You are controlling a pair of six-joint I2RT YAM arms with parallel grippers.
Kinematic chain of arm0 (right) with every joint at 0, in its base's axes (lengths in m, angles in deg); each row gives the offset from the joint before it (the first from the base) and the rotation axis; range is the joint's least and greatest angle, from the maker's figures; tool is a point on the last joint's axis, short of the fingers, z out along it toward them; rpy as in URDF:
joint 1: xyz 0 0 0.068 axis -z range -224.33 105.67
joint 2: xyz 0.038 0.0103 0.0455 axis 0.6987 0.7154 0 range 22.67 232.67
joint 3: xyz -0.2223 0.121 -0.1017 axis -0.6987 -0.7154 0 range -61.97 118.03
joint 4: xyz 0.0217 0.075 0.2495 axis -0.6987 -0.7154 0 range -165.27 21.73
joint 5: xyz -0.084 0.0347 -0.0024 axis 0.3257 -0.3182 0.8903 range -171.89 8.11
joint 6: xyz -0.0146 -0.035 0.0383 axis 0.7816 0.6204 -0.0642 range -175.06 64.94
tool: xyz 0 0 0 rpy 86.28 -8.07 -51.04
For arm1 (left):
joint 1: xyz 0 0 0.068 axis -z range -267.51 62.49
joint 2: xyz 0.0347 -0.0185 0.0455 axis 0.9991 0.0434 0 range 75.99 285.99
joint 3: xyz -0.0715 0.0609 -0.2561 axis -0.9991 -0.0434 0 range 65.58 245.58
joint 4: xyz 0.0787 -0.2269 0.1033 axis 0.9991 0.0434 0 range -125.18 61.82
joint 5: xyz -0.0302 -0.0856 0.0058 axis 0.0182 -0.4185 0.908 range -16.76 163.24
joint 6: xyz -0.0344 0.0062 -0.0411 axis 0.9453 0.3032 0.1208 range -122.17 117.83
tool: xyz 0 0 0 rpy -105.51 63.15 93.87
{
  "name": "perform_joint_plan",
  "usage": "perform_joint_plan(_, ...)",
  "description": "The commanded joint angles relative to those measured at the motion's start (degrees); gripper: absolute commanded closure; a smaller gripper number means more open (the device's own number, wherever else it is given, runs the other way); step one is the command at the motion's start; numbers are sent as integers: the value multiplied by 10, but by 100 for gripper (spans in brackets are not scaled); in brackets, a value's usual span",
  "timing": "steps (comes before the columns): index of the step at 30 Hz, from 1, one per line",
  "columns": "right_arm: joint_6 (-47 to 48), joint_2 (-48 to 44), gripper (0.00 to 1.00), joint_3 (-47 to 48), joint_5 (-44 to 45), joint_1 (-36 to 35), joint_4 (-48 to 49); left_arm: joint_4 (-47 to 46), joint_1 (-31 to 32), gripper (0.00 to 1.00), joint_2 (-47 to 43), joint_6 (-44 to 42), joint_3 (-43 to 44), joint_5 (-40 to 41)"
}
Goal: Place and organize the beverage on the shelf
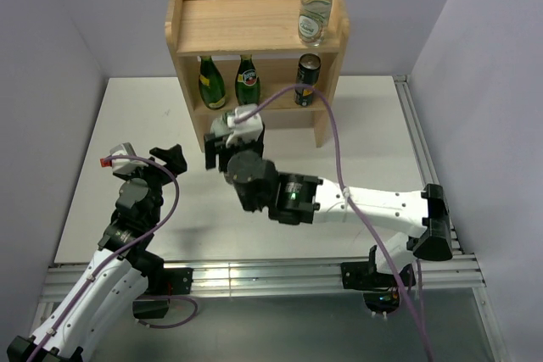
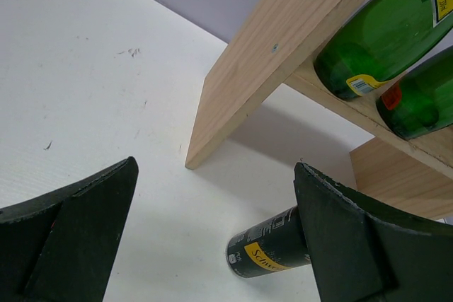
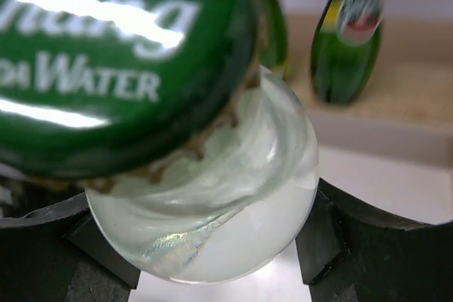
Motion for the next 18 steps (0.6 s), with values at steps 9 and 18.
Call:
perform_joint_plan(9, 200, 98, 100, 398, -38, 141, -9, -12, 1, 1, -4, -6, -1, 5)
perform_joint_plan(18, 263, 197, 100, 538, -35, 200, -28, -12, 1, 1, -8, -5, -3, -2)
